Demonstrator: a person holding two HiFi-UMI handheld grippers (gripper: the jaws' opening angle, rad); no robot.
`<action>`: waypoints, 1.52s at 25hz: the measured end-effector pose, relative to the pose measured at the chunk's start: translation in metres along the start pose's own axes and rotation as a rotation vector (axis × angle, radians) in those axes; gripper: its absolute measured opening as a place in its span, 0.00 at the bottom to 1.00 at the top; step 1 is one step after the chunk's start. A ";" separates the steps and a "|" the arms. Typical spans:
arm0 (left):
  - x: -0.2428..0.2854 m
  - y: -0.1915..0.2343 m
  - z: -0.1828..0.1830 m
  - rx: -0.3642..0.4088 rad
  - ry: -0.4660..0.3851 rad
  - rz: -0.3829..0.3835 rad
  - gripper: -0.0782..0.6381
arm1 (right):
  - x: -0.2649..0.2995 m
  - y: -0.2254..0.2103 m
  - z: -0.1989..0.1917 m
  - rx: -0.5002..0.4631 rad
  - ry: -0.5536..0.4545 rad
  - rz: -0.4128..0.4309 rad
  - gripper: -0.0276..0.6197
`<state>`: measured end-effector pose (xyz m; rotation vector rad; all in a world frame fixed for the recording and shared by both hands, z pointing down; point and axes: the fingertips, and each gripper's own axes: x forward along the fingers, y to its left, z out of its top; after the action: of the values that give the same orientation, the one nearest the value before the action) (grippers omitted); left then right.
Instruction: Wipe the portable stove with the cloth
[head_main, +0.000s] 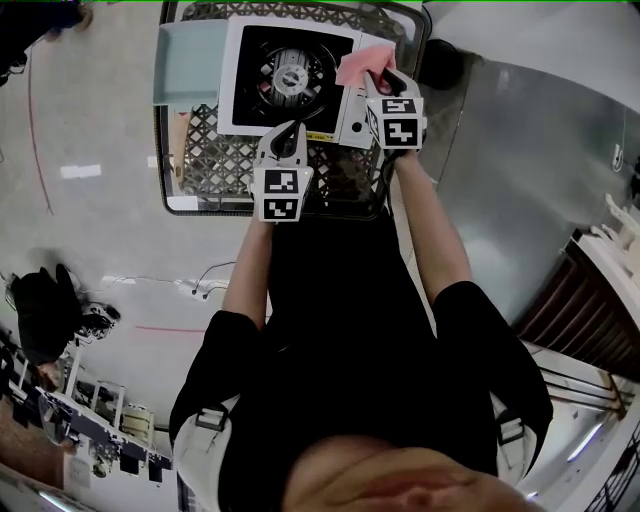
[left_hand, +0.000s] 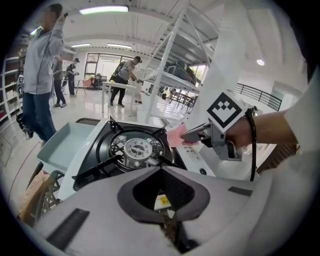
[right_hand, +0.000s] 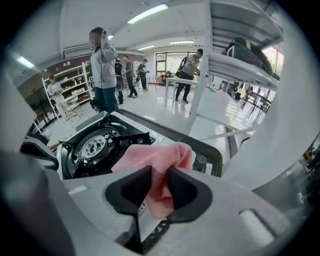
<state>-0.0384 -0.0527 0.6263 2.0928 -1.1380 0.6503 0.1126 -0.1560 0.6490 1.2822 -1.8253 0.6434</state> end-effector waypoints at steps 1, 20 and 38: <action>0.001 0.001 0.004 -0.009 -0.009 0.002 0.11 | 0.003 -0.002 0.003 -0.009 -0.001 0.003 0.20; 0.011 0.014 0.035 -0.034 -0.074 0.003 0.11 | 0.039 0.002 0.057 -0.391 0.053 0.157 0.10; -0.001 0.039 0.030 -0.115 -0.076 0.054 0.11 | 0.054 0.072 0.106 -0.778 0.079 0.355 0.09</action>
<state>-0.0691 -0.0903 0.6187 2.0095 -1.2484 0.5216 0.0024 -0.2408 0.6379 0.4202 -1.9593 0.1121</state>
